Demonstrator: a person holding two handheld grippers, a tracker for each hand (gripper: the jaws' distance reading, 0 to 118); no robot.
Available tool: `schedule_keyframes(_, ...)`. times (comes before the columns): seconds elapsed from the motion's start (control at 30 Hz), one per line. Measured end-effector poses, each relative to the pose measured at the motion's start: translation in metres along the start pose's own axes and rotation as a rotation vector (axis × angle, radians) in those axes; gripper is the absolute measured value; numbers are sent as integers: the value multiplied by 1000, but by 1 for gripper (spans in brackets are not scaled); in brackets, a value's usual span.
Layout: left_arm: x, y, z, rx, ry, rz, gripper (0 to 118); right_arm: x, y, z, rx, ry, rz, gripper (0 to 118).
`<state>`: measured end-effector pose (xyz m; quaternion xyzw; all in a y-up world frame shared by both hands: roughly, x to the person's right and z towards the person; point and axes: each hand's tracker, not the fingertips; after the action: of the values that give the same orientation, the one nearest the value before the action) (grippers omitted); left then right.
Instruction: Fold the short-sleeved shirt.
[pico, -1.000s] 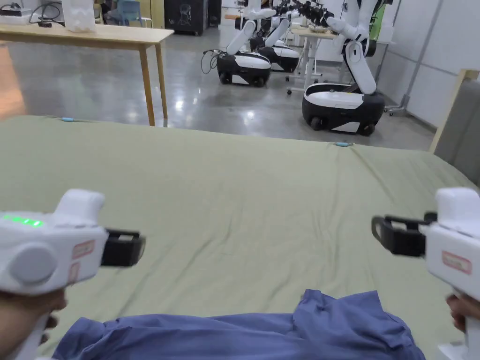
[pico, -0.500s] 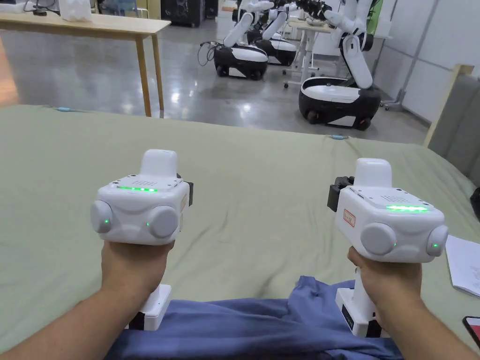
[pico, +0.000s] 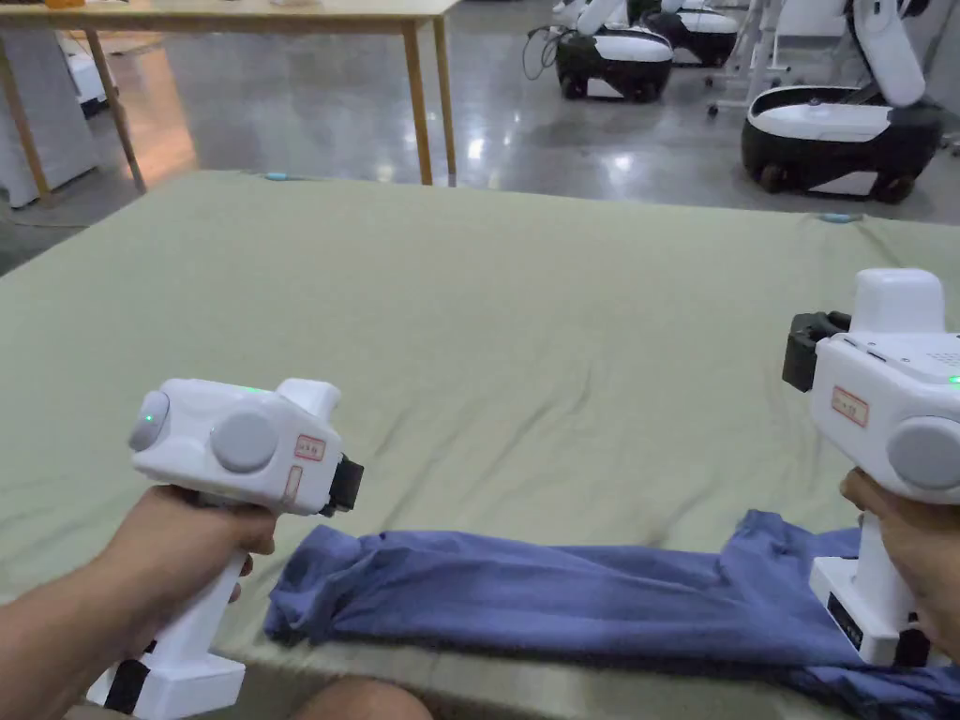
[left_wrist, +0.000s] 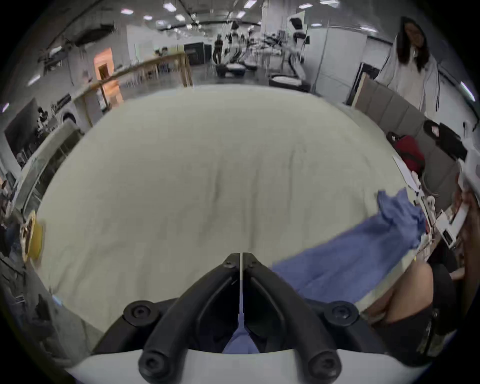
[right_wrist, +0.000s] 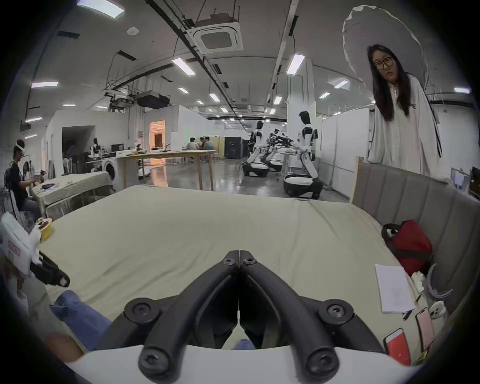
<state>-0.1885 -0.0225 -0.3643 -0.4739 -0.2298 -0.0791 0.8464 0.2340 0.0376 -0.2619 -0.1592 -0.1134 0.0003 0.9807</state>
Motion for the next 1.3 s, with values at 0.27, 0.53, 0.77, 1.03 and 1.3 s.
schedule_keyframes(0.27,3,-47,-24,-63,-41,69,116,-11,-15,2,-43,46,-19,1)
schedule_keyframes(0.53,-10,-48,-47,-84,-95,90,66,-6,-32,2,-77,50,-12,1)
schedule_keyframes(0.77,-6,-37,-22,-40,-97,112,14,-3,-44,-1,-112,29,-12,1)
schedule_keyframes(1.03,-31,-27,-14,-79,-154,191,14,-1,-44,-2,-122,25,-15,1)
schedule_keyframes(1.3,-106,-6,27,-98,-5,199,14,0,-39,-1,-123,22,-3,1)
